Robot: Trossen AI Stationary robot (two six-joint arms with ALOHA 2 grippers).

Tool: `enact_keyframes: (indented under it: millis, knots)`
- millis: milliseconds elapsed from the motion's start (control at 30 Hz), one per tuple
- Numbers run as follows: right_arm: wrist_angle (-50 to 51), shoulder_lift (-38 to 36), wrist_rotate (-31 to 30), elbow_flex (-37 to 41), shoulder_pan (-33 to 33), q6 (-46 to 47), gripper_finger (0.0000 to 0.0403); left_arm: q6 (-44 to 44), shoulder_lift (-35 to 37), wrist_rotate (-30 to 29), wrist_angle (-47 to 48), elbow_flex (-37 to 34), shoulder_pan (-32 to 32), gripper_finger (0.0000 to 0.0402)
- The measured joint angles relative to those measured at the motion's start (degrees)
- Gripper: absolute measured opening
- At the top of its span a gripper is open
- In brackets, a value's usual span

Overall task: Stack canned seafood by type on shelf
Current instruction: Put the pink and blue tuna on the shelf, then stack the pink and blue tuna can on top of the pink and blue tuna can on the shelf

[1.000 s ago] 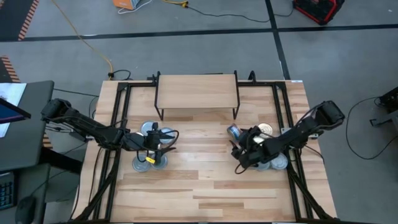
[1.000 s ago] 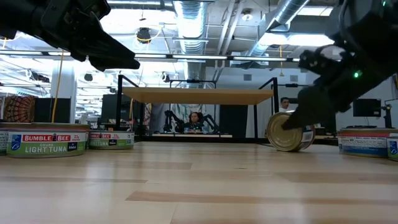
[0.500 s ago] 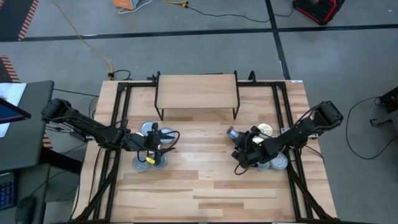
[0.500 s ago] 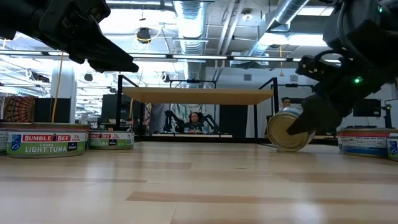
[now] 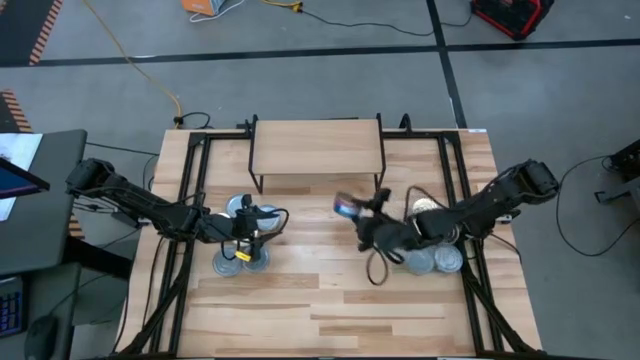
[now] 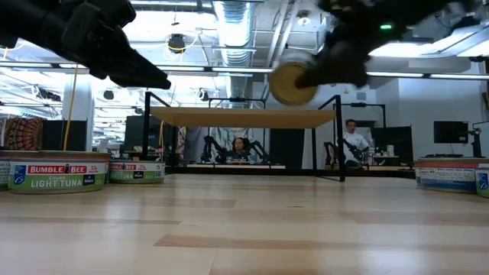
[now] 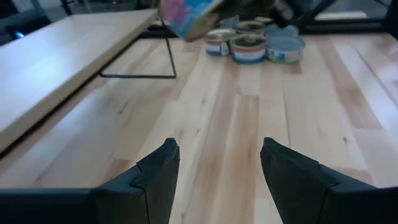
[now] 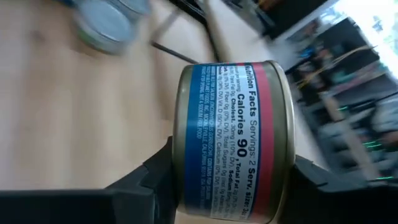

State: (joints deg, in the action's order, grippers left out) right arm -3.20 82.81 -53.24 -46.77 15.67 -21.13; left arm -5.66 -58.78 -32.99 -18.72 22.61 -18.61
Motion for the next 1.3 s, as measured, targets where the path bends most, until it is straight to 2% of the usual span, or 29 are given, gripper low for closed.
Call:
enact_keyframes:
  millis: [167,300,433,600,767,867,1000,1167,1300]
  knots:
    - [-0.7,3.0,-4.0,-4.7,-7.6,-16.4,0.0223,-0.6,0.0,0.1,-1.7,0.0,0.0,0.0214]
    - [-0.6,4.9,-5.9,-6.0,-13.1,-23.8,0.0215,-1.6,0.0,0.1,-1.7,0.0,0.0,0.0214]
    - [-0.7,6.6,-6.4,-6.3,-17.4,-27.8,0.0224,-1.7,0.0,1.3,-1.5,0.0,0.0,0.0214]
    - [-0.7,7.7,-6.9,-6.3,-21.3,-28.1,0.0263,-1.7,0.0,1.8,-1.3,0.0,0.0,0.0214]
    - [-0.2,7.1,-6.0,-6.8,-21.5,-27.9,0.0308,-1.7,0.0,3.0,-1.3,0.0,0.0,0.0214]
    - [4.9,6.9,-5.4,-9.3,-21.2,-24.5,0.0340,-1.7,0.0,4.1,-1.3,0.0,0.0,0.0214]
    - [19.4,6.8,-2.1,-15.4,-20.6,-14.3,0.0371,-2.0,0.0,4.4,-1.2,0.0,0.0,0.0214]
    - [33.5,6.7,7.8,-22.0,-18.8,-3.4,0.0385,-2.4,0.0,6.3,-1.2,0.0,0.0,0.0214]
    - [44.2,6.5,10.1,-26.1,-18.3,5.6,0.0385,-3.1,0.0,7.3,-0.8,0.0,0.0,0.0214]
